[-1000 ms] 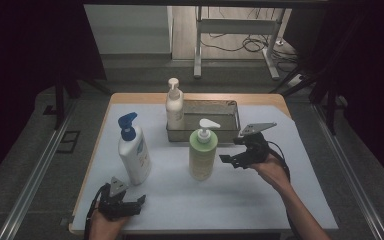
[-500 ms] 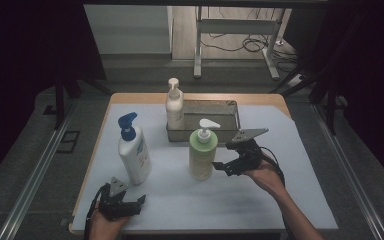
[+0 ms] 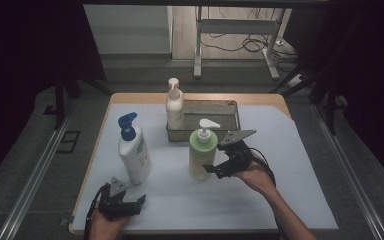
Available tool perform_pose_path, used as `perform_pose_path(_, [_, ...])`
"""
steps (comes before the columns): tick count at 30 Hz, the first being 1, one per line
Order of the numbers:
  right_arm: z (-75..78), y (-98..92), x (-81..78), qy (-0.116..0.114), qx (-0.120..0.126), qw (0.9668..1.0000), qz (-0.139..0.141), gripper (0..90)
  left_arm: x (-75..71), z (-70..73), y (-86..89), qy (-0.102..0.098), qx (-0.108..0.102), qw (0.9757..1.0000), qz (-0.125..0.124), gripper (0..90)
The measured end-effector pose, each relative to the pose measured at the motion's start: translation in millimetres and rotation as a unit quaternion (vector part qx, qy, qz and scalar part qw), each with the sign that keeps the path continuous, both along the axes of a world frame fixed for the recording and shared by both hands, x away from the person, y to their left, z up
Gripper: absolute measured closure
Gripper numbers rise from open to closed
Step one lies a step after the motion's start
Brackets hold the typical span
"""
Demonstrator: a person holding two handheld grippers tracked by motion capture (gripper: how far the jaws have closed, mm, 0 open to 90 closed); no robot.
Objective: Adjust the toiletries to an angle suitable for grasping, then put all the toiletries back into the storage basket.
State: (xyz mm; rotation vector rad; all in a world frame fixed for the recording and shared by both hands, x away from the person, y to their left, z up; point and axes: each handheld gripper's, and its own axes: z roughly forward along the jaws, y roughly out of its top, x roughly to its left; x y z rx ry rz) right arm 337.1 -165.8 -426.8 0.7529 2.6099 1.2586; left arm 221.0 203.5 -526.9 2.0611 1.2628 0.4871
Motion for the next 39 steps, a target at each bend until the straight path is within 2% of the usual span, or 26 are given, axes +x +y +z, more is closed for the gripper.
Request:
perform_pose_path(8, [-2.9, 13.7, 3.9, -0.008, -0.003, 1.0, -0.001, 7.6, -0.2, -0.1, -0.3, 0.001, -0.001, 1.0, 0.002, 10.6])
perform_pose_path(18, [-6.9, 23.4, 12.9, -0.005, 0.008, 0.9999, -0.008, 9.2, -0.1, -0.1, -0.3, 0.001, -0.001, 1.0, 0.002, 10.7])
perform_pose_path(29, [-8.0, 30.1, 15.1, -0.016, 0.001, 0.9998, -0.007, 10.5, -0.2, 0.0, -0.3, 0.0, -0.001, 1.0, 0.002, 10.6])
perform_pose_path(30, [-7.5, 30.7, 13.5, -0.023, -0.002, 0.9997, -0.01, 11.1, -0.2, 0.0, -0.3, 0.001, -0.001, 1.0, 0.002, 10.7])
perform_pose_path(39, [-4.9, 34.0, 11.0, -0.023, -0.013, 0.9992, -0.031, 12.1, -0.1, 0.0, -0.3, 0.001, -0.001, 1.0, 0.001, 10.6])
